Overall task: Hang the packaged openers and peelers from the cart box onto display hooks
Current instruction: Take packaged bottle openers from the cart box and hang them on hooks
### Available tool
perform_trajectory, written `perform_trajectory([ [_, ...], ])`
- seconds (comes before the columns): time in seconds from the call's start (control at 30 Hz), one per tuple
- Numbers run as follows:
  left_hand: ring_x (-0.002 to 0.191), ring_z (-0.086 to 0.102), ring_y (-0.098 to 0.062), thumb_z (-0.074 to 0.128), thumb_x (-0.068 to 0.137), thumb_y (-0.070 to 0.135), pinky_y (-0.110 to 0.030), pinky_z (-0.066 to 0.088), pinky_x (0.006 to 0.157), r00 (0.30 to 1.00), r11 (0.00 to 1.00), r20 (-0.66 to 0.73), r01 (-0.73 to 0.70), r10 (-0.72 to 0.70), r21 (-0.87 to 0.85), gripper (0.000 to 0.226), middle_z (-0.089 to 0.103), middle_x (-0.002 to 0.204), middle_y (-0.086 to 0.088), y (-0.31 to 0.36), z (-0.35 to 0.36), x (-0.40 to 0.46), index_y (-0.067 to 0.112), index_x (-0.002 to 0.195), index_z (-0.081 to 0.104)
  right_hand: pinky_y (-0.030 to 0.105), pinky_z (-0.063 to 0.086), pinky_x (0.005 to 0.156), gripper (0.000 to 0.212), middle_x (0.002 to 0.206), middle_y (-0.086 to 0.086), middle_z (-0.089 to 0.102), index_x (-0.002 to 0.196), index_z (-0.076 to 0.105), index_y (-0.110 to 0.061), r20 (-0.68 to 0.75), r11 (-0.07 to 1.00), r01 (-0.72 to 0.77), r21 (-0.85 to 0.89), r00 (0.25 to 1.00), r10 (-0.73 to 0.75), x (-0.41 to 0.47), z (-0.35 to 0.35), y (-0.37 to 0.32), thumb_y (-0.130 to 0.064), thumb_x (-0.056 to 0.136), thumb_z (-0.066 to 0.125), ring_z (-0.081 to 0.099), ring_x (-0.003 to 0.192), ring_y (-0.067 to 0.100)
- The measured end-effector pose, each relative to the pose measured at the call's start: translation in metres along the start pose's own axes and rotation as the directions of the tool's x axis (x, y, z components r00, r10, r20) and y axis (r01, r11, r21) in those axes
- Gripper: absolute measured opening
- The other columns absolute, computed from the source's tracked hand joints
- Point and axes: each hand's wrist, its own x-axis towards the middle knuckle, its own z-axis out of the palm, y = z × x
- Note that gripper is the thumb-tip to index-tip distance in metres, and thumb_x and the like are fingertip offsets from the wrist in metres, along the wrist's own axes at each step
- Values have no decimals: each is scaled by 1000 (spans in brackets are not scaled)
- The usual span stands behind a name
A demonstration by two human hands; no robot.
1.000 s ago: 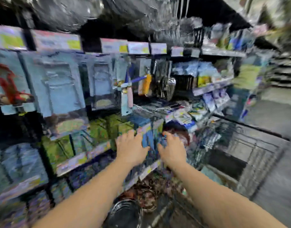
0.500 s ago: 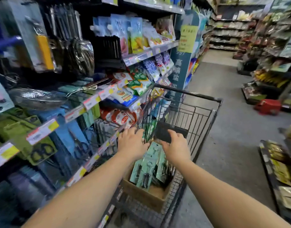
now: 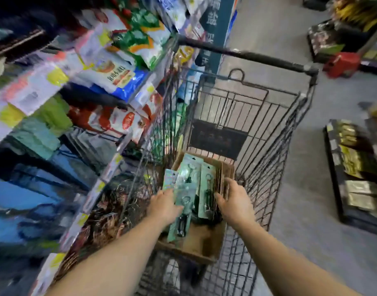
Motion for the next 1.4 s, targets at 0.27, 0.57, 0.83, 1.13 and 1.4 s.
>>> perform_trajectory([
  [0.27,121,57,-35,64,92,33,-39,48,96,983,952,77,180,-166,-246,58,58,136,-15,-15,80,68,11,141,44,36,42,102,62,143,5,48,147,35,-27,136,998,-63,-24,989,65,38,67,39,-39,92,60,49,128,24],
  [0.57,92,61,-27,41,104,35,-35,49,76,976,856,116,217,-184,-469,29,63,101,-8,-22,66,69,11,104,56,41,44,107,80,146,2,47,151,25,-28,406,973,-181,146,907,108,46,97,45,-42,85,70,48,130,21],
  [0.83,93,70,-13,54,94,50,-27,55,71,948,521,316,282,-23,-806,34,71,111,4,5,31,84,24,115,61,40,51,98,55,118,-7,65,133,46,-24,404,826,-315,467,907,117,54,87,33,-27,85,73,64,110,16],
  [1.13,124,52,-34,81,73,46,-45,46,103,943,849,76,326,-325,-417,87,48,141,-11,11,95,127,22,143,35,45,51,99,54,129,-2,61,135,43,-22,258,806,-379,454,922,288,61,74,82,-30,88,69,62,113,20],
  [1.4,130,50,-36,84,70,42,-45,44,104,942,843,163,335,-292,-421,102,47,148,-9,15,87,134,23,150,24,37,36,110,84,156,6,34,152,21,-19,256,804,-408,433,911,324,58,70,79,-33,87,71,41,135,22],
])
